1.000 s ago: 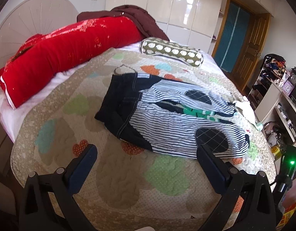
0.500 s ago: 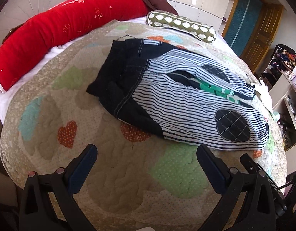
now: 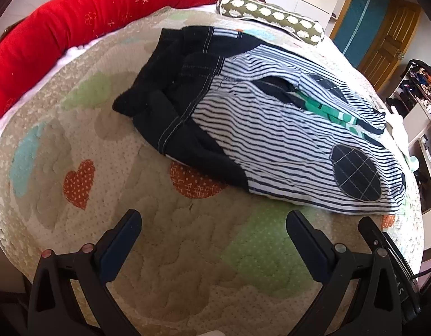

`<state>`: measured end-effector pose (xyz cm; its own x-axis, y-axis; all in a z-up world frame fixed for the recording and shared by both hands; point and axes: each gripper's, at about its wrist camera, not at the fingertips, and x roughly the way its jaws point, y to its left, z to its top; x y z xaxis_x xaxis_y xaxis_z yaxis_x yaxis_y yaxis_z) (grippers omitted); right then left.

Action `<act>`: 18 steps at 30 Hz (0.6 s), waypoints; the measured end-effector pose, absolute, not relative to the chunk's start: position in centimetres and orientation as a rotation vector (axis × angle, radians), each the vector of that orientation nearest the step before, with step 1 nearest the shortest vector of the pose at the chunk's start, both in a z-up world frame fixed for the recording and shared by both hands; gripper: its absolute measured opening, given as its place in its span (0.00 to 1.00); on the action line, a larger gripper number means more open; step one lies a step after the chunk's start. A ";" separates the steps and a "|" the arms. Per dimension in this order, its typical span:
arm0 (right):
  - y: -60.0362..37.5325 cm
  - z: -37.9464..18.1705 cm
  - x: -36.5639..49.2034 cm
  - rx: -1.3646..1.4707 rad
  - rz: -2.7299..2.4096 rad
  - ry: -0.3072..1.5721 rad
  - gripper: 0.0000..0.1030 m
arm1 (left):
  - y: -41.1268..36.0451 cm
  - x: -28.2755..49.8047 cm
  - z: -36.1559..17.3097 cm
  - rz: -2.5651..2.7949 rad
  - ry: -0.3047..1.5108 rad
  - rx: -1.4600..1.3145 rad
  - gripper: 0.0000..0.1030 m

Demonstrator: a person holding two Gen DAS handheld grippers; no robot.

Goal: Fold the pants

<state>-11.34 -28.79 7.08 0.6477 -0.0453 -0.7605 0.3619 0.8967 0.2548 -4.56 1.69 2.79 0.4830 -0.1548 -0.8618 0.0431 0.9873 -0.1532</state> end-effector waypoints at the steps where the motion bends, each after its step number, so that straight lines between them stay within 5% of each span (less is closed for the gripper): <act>1: -28.7 7.0 -11.3 0.404 -0.240 0.839 0.84 | 1.7 -4.5 2.6 -0.120 1.068 -0.119 1.00; 18: -28.1 6.7 -11.0 0.352 -0.239 0.847 0.87 | 1.1 -4.3 1.0 -0.111 1.115 -0.108 1.00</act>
<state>-11.05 -28.11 6.75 0.6411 -0.0664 -0.7646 0.3429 0.9161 0.2080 -4.26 1.13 0.96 0.4358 -0.1428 -0.8887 0.0345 0.9893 -0.1420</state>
